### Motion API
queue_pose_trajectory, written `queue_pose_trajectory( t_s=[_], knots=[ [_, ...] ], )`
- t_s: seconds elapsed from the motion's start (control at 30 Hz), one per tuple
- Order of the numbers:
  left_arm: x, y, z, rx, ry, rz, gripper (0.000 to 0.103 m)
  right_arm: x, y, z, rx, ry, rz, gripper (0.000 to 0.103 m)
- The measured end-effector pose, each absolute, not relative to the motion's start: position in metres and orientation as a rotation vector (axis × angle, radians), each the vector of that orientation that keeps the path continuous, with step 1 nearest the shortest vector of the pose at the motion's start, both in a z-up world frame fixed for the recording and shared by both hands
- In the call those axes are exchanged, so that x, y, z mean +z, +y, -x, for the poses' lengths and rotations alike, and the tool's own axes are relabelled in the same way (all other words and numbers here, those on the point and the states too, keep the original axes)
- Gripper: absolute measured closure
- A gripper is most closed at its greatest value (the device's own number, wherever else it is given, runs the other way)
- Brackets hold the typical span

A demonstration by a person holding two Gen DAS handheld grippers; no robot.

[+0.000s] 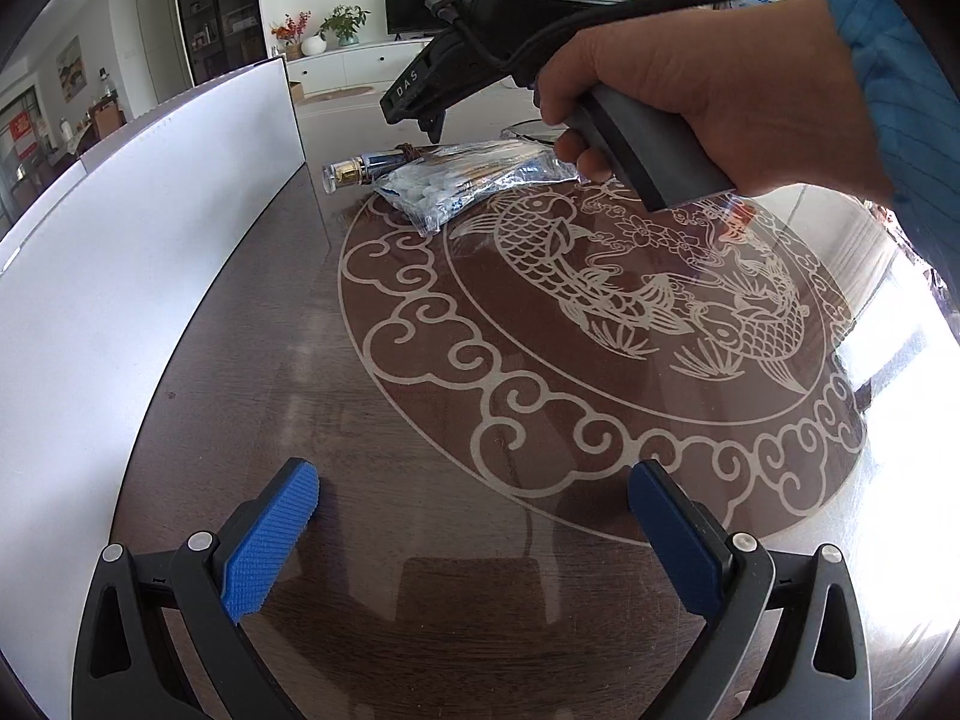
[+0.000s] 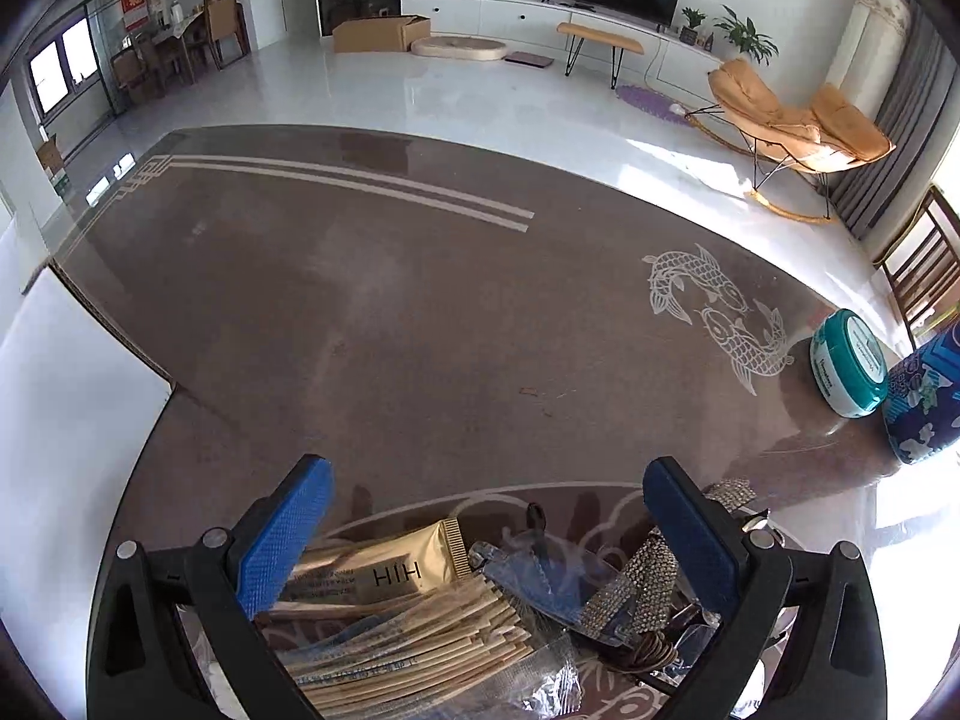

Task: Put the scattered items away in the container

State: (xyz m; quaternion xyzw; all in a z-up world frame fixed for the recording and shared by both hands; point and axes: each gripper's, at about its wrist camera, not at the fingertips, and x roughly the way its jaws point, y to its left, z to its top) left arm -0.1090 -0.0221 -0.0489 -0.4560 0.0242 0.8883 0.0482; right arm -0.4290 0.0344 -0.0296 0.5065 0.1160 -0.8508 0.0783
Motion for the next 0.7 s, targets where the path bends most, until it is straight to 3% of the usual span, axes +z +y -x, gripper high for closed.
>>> queue_pose_trajectory(
  t_s=[0.07,0.23,0.53,0.7],
  knots=[
    [-0.049,-0.022,0.109,2.708,0.075,1.39,0.0,-0.039,0.035,0.423,-2.538,0.391,-1.488,0.0],
    [-0.048,-0.022,0.111,2.708,0.075,1.39,0.0,-0.044,0.056,0.39,-2.52,0.288,-1.448,0.0],
    [-0.046,-0.022,0.111,2.704,0.07,1.386,0.0,-0.049,0.112,0.258,-2.391,0.303,-1.366,0.0],
    [-0.047,-0.021,0.11,2.705,0.077,1.387,0.0,-0.027,0.161,0.236,-2.449,0.245,-1.316,0.0]
  ],
)
